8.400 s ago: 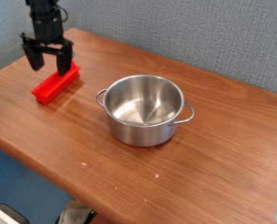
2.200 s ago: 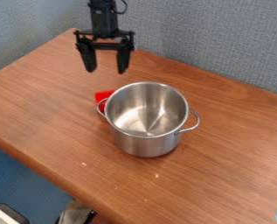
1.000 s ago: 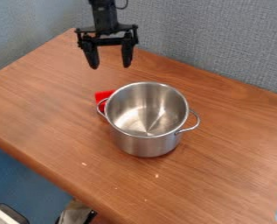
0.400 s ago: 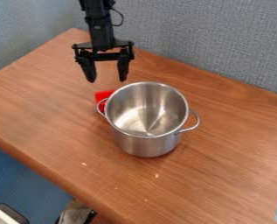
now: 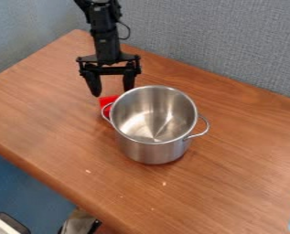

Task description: Move the red object from the metal pot to the table

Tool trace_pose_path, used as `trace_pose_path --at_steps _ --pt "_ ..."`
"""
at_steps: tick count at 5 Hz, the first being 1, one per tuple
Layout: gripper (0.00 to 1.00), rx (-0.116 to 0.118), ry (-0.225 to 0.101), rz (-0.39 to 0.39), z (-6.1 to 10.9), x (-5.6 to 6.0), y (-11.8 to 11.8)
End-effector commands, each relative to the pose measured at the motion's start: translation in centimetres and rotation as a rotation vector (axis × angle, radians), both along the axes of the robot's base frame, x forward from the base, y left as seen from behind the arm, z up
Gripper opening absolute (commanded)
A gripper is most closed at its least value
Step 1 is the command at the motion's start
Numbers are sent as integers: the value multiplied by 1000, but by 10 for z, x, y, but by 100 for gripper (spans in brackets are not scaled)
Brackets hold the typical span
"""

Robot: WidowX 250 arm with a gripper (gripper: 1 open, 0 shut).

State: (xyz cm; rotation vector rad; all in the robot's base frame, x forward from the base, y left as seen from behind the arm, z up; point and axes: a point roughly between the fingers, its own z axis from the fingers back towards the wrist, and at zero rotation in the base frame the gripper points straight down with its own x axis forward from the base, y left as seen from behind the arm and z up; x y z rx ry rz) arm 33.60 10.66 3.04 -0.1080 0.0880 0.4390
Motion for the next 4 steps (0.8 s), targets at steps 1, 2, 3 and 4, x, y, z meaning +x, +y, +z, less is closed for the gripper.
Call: trace_pose_path --at_steps 1,2,3,4 --pt "100 20 -45 9 17 -2 7" --pt "0 46 -40 64 21 6 15" --pt "0 72 -43 116 28 13 23" --pt "0 57 -114 51 64 14 22"
